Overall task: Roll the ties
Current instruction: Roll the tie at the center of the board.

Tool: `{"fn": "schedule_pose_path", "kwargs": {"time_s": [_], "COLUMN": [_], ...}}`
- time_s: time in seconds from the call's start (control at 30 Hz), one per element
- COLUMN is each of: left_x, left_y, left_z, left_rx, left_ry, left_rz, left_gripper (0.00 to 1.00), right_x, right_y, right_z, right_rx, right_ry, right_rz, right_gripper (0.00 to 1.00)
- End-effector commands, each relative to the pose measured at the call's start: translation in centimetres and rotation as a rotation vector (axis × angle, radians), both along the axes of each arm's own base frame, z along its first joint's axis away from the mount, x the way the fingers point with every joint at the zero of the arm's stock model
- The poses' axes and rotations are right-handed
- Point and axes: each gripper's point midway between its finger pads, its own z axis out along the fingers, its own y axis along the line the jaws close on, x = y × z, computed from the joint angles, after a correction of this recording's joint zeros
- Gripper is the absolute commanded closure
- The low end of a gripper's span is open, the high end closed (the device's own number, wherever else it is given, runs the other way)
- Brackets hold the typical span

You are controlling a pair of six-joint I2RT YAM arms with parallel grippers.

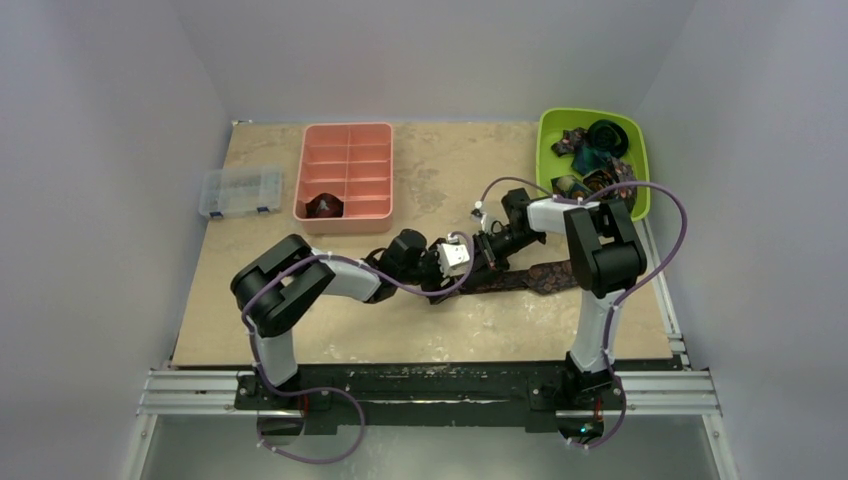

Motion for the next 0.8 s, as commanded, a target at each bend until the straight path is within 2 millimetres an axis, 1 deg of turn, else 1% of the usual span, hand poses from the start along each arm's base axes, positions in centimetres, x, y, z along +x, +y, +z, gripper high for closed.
{"fn": "schedule_pose_path", "kwargs": {"time_s": [0.0,0.17,0.23,0.37,0.47,0.53,0.6,0.67,0.73,0.77], "left_x": [0.0,-0.1,-0.4,-0.7,-0.4,-0.4,-0.7,-0.8,-1.3,-1.6], "left_y": [0.4,-0.5,-0.9,-1.8,-2.5,-3.0,-3.2,-2.7,-1.8,-1.3], "left_z": [0.5,0.8,0.5,0.3,0.2,0.0,-0.5,-1.1,-1.5,-1.8], "left_rx": [-0.063,-0.104,-0.107,-0.116,-0.127,-0.134,-0.125,-0.096,-0.065,-0.047], "left_ry": [-0.016,-0.034,-0.04,-0.091,-0.08,-0.064,-0.041,-0.021,-0.013,-0.004], "left_rz": [-0.018,-0.058,-0.079,-0.121,-0.12,-0.122,-0.127,-0.109,-0.102,-0.095], "left_gripper": [0.33,0.29,0.29,0.33,0.36,0.42,0.54,0.62,0.69,0.71], "right_x": [0.1,0.2,0.2,0.0,0.1,0.1,0.3,0.5,1.0,1.2], "right_y": [-2.8,-3.5,-3.8,-4.3,-4.0,-3.6,-3.2,-2.5,-2.1,-1.9], "right_z": [-3.6,-4.3,-4.5,-5.0,-4.9,-4.5,-3.9,-2.7,-1.3,-0.6], "right_rx": [-0.17,-0.221,-0.243,-0.27,-0.253,-0.226,-0.188,-0.132,-0.101,-0.087], "right_ry": [-0.023,-0.013,-0.008,0.013,0.017,0.009,-0.009,-0.032,-0.07,-0.088], "right_rz": [0.009,-0.002,-0.008,-0.005,-0.01,-0.009,-0.006,0.006,0.008,0.009], "right_gripper": [1.0,1.0,1.0,1.0,1.0,1.0,1.0,1.0,0.9,0.85]}}
